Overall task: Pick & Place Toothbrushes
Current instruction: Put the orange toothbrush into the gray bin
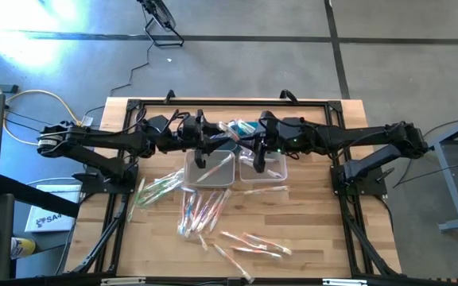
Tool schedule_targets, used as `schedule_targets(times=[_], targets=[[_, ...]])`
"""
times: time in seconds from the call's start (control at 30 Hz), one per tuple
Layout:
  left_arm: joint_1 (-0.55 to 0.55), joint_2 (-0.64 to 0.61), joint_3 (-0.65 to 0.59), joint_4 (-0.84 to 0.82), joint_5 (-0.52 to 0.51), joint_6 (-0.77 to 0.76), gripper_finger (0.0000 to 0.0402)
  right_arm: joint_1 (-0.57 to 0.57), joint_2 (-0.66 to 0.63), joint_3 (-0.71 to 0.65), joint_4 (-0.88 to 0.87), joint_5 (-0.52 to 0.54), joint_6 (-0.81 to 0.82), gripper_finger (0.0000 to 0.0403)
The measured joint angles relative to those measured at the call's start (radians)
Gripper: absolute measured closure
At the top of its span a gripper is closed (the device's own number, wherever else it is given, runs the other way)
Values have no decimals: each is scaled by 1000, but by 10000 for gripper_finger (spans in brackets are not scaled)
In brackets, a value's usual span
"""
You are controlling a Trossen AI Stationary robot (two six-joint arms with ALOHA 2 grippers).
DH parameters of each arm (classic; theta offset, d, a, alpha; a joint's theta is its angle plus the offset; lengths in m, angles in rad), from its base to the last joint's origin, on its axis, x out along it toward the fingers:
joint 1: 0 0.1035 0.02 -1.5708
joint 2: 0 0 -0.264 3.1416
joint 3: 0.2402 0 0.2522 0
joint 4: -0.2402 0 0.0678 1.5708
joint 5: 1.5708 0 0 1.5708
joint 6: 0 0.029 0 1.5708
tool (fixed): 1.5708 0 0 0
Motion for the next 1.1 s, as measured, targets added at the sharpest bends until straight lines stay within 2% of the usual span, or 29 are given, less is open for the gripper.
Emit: schedule_targets(times=[0.67, 1.1], targets=[[-1, 0, 0, -9, 0, -1, 252, 0, 32, 0, -1, -96, 12, 388], [-1, 1, 0, -32, 1, -1, 252, -6, 47, 0, 28, -52, 27, 388]])
